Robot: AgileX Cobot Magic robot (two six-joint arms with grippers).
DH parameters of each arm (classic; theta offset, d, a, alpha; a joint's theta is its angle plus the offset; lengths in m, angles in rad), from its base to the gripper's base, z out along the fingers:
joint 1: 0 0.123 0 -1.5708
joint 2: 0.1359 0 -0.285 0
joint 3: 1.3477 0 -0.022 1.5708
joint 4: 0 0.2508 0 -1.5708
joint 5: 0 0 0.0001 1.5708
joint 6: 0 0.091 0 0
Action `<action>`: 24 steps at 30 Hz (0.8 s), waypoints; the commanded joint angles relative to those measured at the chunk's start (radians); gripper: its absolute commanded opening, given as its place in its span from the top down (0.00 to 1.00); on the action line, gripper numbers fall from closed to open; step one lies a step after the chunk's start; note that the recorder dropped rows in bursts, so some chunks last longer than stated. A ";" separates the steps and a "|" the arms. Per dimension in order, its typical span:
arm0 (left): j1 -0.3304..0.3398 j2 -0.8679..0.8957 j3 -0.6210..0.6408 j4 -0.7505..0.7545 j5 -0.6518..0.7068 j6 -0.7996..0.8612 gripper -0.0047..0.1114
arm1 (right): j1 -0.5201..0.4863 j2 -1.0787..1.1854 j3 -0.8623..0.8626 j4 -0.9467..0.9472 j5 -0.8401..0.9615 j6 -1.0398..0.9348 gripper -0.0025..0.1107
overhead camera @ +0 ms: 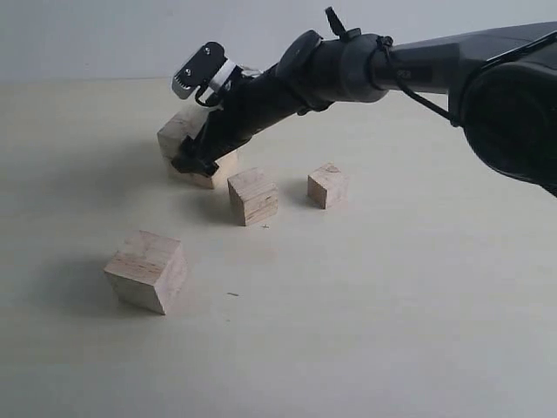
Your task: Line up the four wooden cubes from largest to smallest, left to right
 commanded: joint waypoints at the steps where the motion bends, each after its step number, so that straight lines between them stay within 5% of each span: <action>1: -0.005 -0.005 -0.001 -0.001 -0.005 -0.004 0.96 | -0.008 -0.006 -0.006 0.025 0.008 -0.006 0.15; 11: -0.005 -0.005 -0.001 -0.001 -0.005 -0.004 0.96 | -0.005 -0.008 -0.092 0.024 0.243 -0.006 0.98; 24: -0.005 -0.005 -0.001 -0.001 -0.005 -0.004 0.96 | 0.095 -0.008 -0.136 -0.088 0.383 -0.160 0.98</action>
